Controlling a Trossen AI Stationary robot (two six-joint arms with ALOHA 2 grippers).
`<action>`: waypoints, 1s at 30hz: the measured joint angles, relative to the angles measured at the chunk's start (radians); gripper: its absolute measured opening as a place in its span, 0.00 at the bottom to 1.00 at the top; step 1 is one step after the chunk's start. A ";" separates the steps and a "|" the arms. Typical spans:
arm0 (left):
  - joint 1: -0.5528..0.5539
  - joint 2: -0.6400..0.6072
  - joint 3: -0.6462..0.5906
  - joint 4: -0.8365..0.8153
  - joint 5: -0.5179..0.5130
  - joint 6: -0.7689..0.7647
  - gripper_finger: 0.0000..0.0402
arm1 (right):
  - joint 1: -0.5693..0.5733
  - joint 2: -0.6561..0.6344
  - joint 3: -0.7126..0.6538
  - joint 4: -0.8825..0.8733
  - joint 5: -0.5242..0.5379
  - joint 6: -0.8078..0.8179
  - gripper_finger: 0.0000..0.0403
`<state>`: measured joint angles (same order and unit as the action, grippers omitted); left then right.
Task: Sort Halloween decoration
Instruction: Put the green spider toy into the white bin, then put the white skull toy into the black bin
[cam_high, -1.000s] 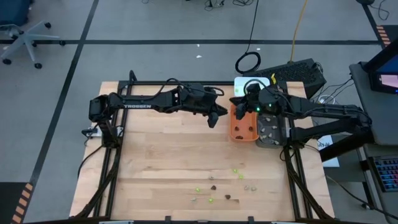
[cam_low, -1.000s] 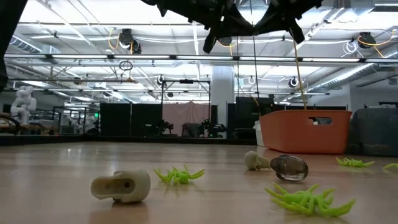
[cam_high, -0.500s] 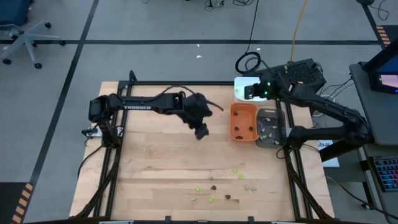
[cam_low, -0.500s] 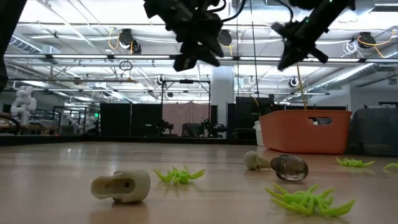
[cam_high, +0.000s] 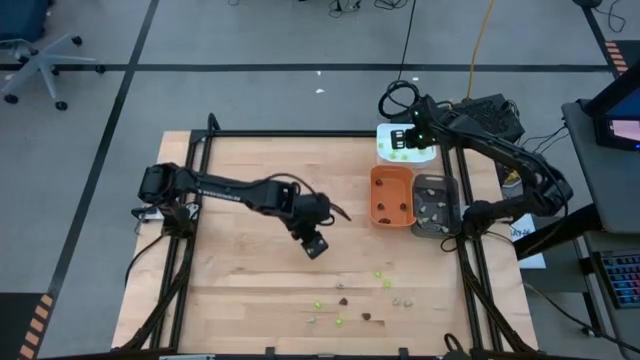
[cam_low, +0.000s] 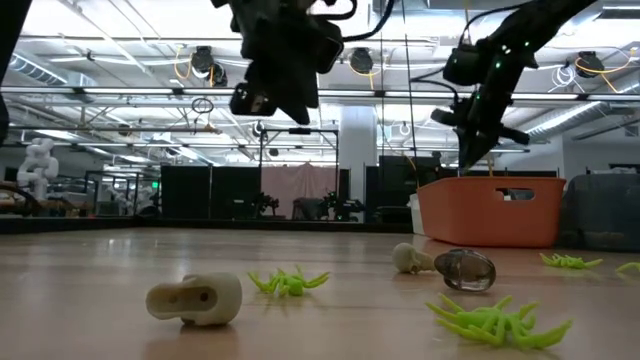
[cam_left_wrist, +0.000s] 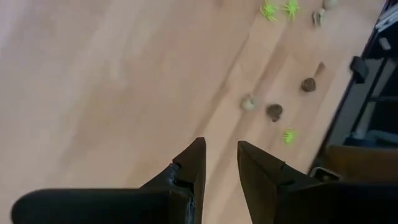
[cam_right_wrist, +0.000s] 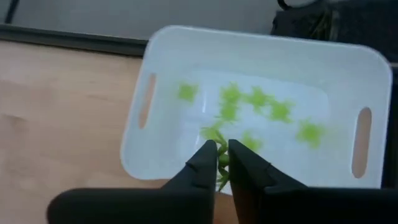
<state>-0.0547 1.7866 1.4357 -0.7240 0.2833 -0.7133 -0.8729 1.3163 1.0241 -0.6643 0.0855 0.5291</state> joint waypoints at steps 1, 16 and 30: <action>-0.016 0.000 0.000 0.001 -0.002 -0.036 0.23 | -0.008 0.008 0.000 -0.002 -0.014 -0.014 0.10; -0.291 0.000 0.000 0.058 -0.219 -0.431 0.23 | 0.016 -0.233 0.000 -0.086 -0.316 -0.089 0.51; -0.340 0.000 0.000 0.058 -0.316 -0.293 0.23 | 0.622 -0.646 0.001 -0.260 -0.244 0.203 0.53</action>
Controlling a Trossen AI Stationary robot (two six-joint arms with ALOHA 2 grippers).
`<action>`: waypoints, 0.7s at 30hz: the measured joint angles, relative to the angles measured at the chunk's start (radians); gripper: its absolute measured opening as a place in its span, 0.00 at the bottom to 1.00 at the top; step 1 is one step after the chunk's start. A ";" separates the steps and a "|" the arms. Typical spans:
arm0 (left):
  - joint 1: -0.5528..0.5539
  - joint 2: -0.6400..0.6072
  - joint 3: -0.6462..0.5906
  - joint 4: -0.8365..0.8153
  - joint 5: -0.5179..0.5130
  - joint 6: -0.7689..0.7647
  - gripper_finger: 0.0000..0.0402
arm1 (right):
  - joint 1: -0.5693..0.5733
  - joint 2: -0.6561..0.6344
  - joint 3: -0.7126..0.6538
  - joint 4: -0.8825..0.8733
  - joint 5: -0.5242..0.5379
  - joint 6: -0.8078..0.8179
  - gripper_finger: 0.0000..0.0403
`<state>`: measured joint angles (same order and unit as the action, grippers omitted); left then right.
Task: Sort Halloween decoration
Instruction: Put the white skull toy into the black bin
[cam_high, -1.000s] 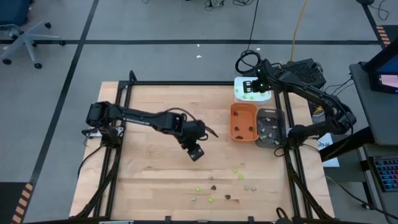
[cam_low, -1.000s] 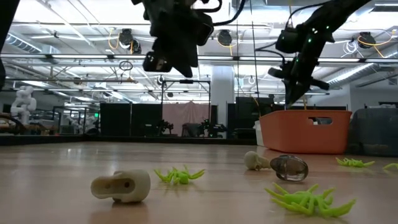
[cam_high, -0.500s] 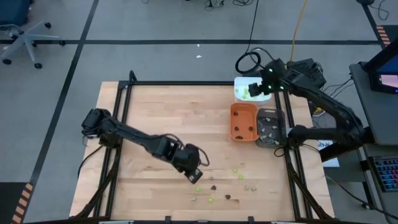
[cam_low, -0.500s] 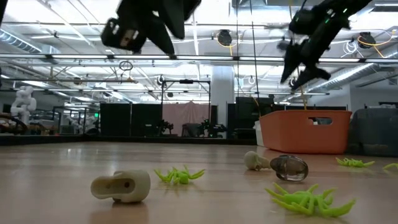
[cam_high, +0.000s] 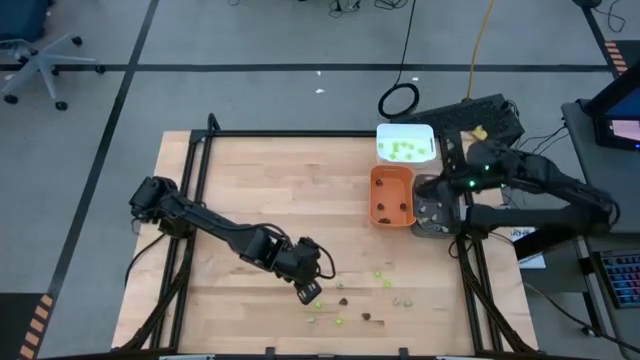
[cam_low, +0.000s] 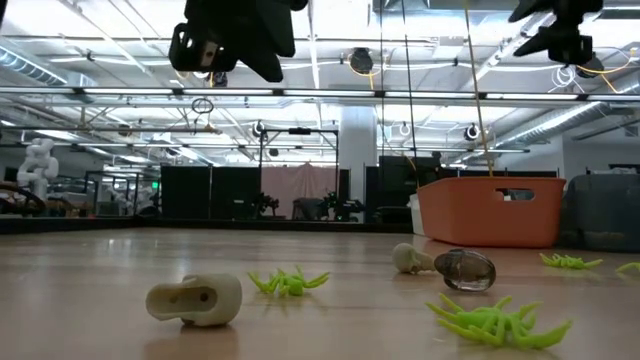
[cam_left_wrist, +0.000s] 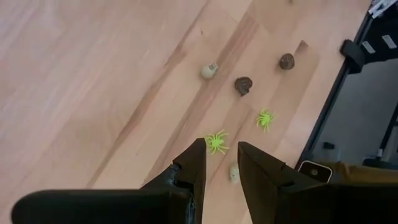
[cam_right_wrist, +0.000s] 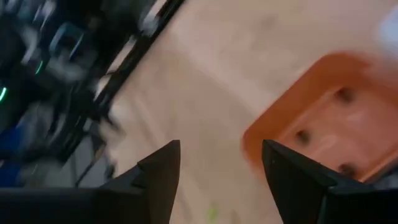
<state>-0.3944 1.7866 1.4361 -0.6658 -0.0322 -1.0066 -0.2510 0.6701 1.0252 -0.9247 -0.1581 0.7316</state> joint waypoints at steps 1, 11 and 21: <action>-0.002 0.000 0.000 0.002 0.000 -0.001 0.23 | 0.047 0.007 0.000 -0.006 0.001 0.010 0.53; -0.075 0.000 0.000 0.003 -0.023 -0.008 0.23 | 0.460 0.250 0.000 -0.049 0.055 0.009 0.53; -0.108 0.000 0.001 0.036 -0.056 -0.060 0.23 | 0.905 0.506 -0.001 -0.028 0.062 0.074 0.52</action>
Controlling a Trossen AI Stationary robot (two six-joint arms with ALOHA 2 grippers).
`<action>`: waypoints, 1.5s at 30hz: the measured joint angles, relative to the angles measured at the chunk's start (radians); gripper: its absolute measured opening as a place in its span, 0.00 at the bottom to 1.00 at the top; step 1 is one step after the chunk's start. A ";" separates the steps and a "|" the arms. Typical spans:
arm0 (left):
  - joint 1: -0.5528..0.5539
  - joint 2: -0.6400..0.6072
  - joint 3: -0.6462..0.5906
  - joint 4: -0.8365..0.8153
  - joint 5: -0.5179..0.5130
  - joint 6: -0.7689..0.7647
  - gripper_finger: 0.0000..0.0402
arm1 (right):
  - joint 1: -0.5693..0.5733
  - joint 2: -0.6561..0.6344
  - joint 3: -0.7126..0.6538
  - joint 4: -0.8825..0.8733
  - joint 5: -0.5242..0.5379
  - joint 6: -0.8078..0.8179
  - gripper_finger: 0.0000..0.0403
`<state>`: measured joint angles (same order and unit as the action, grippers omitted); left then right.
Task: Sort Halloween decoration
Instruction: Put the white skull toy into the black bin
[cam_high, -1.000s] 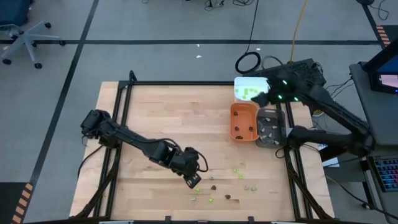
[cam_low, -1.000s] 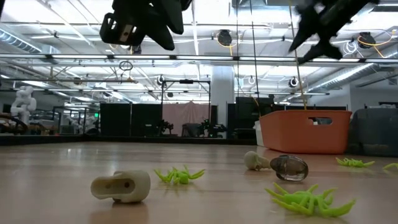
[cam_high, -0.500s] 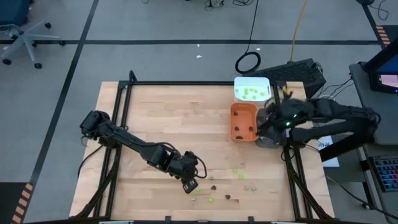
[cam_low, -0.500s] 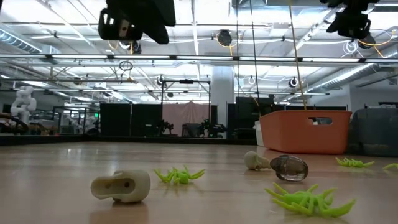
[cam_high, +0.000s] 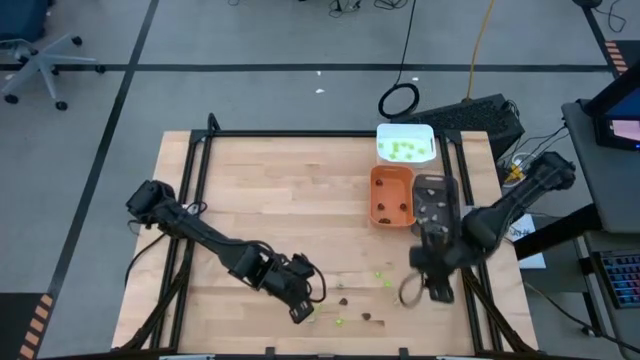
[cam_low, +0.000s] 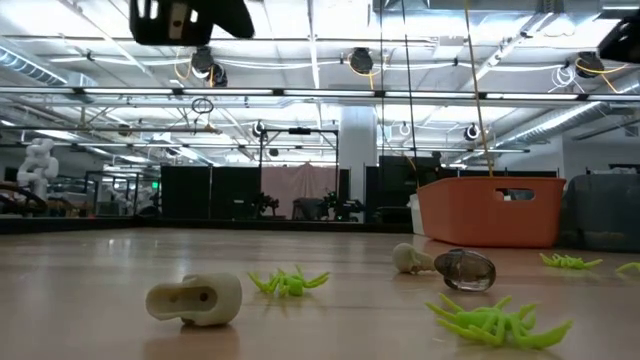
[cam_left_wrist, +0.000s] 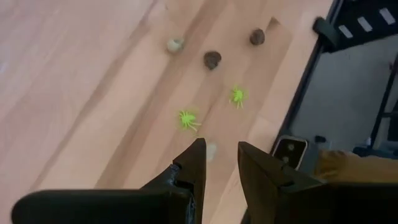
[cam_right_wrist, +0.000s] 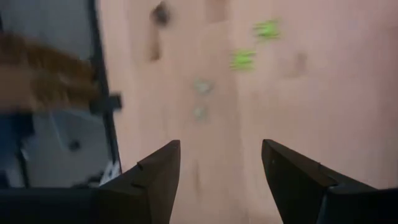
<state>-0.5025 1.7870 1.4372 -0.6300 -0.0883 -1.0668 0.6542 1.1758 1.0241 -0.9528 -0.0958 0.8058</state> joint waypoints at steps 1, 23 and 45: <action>-0.006 0.000 0.000 -0.003 -0.001 0.001 0.23 | 0.034 0.022 0.000 0.023 0.008 -0.022 0.51; -0.083 0.000 0.000 -0.015 -0.032 -0.035 0.23 | 0.218 0.476 0.000 0.256 0.153 -0.089 0.42; -0.087 0.000 0.000 -0.016 -0.048 -0.052 0.23 | 0.217 0.581 0.003 0.270 0.152 -0.035 0.32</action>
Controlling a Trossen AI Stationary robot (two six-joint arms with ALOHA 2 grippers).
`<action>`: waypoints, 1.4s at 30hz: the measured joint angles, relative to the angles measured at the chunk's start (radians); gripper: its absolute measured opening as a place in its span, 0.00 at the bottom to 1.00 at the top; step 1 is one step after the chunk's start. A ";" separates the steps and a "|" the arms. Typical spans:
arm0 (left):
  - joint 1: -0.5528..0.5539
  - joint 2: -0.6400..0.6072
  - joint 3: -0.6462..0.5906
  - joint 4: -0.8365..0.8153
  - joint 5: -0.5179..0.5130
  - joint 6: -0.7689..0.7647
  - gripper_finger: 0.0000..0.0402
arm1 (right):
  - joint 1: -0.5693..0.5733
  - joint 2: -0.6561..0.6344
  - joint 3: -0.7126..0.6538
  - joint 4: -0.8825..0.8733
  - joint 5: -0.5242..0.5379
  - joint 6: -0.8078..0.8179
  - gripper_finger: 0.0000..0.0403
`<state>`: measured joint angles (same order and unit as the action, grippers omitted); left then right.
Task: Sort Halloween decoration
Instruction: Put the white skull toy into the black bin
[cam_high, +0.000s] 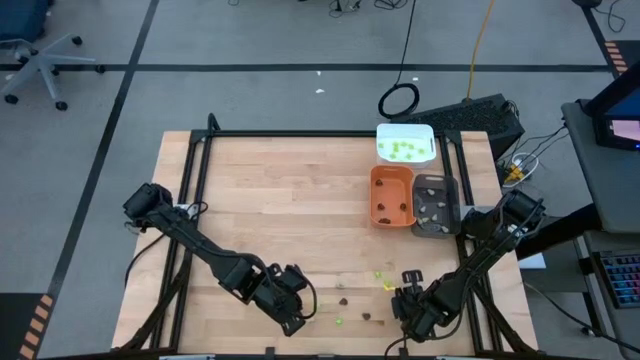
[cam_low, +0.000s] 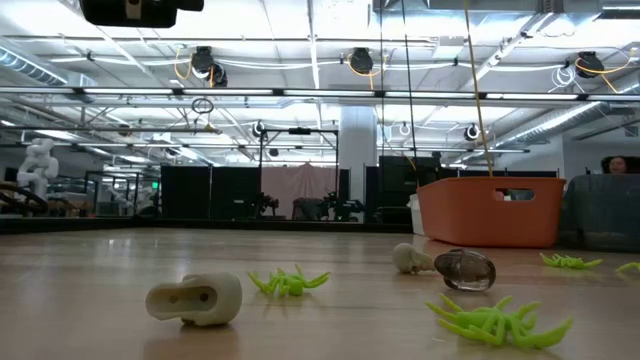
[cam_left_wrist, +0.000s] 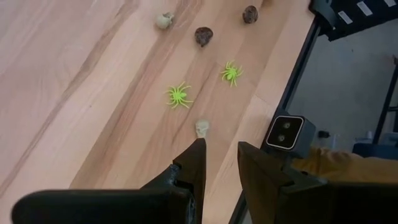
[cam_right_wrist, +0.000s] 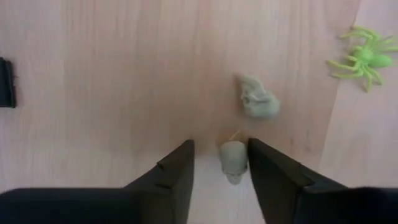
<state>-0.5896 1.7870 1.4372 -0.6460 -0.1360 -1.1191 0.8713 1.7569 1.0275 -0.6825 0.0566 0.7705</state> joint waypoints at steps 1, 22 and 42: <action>0.000 0.000 0.000 0.000 -0.003 0.000 0.23 | 0.000 0.000 0.000 -0.001 0.000 -0.001 0.29; 0.000 0.000 0.000 0.000 -0.007 0.000 0.23 | 0.000 -0.145 -0.006 -0.001 -0.020 0.046 0.04; 0.000 -0.001 0.001 0.012 0.028 -0.026 0.23 | -0.004 -0.508 -0.004 0.569 0.505 0.081 0.03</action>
<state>-0.5896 1.7863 1.4386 -0.6338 -0.1084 -1.1453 0.8676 1.2487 1.0233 -0.1134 0.5614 0.8512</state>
